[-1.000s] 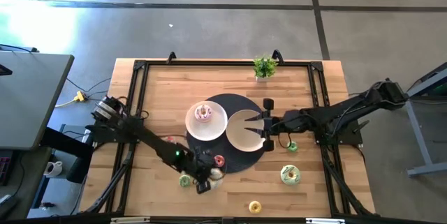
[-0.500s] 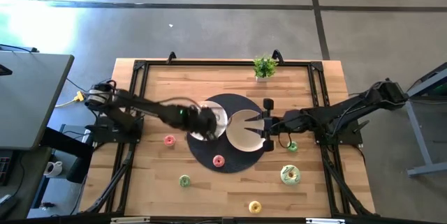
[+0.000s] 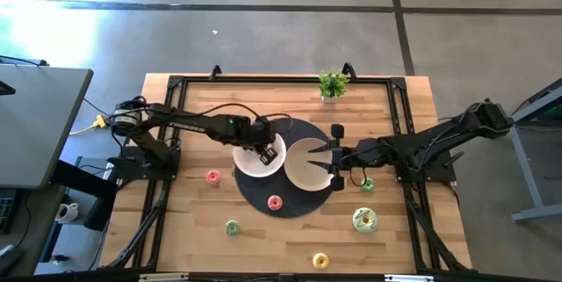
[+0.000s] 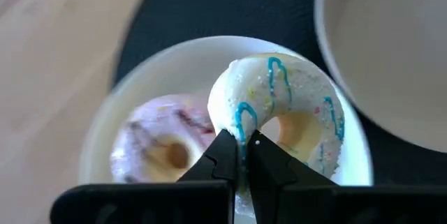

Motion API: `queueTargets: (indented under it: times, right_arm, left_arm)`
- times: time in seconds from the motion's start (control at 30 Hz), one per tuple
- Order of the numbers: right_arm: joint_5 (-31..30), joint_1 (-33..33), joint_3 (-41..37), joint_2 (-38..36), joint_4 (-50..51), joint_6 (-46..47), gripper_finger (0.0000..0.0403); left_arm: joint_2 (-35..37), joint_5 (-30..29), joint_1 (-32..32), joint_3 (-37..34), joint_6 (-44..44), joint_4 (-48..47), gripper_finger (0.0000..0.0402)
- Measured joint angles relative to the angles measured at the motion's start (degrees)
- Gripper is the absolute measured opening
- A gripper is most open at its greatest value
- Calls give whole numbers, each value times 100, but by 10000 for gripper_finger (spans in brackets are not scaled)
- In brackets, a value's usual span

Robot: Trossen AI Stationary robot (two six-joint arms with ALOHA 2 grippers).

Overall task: Pick & Place donuts
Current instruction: Put the large white donut on the white plate

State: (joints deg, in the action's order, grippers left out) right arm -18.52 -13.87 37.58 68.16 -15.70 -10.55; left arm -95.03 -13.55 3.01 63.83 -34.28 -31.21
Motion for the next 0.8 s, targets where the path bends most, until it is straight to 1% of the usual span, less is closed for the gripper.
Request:
queueTargets:
  times: [0.1,0.17,0.23,0.37,0.63,0.7,0.8]
  right_arm:
    - [0,0,0,0,4,4,124]
    - [0,0,0,0,9,35,124]
    - [0,0,0,0,8,93,124]
    - [-9,0,0,0,5,142,124]
    - [-16,0,0,0,7,139,124]
    - [-16,0,0,0,7,142,124]
    - [-17,0,0,0,7,144,124]
  left_arm:
    - [-108,243,-4,-17,2,34,10]
    - [-154,300,-2,12,2,252,10]
    - [-171,261,0,-7,3,122,10]
    - [-174,-51,0,-2,26,171,10]
    - [-176,39,0,-4,258,189,11]
    - [-176,156,0,-4,257,219,16]
    - [-176,272,0,-4,257,332,38]
